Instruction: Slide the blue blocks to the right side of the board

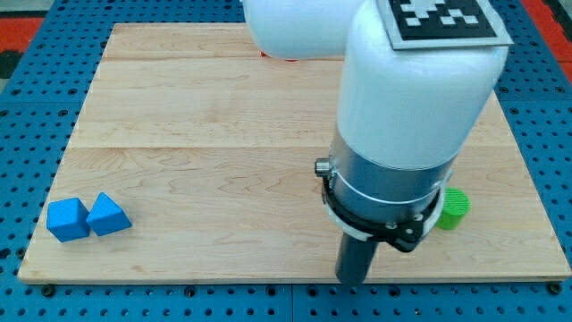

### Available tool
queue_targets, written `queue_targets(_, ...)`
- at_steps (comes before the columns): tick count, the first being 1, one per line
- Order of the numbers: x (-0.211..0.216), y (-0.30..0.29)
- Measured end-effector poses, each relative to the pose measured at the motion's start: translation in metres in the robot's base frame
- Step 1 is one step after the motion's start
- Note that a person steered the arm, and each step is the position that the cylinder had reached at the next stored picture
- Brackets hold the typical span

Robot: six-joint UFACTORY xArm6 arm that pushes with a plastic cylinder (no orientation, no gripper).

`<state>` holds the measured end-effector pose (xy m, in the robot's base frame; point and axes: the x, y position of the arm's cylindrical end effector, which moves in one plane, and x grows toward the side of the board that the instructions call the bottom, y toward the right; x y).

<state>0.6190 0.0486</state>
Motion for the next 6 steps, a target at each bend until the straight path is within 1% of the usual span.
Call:
queue_targets(1, -0.001, -0.054)
queue_targets(3, -0.008, -0.317)
queue_targets(4, -0.029, -0.352)
queue_targets(5, -0.064, -0.331)
queue_targets(6, -0.071, -0.296)
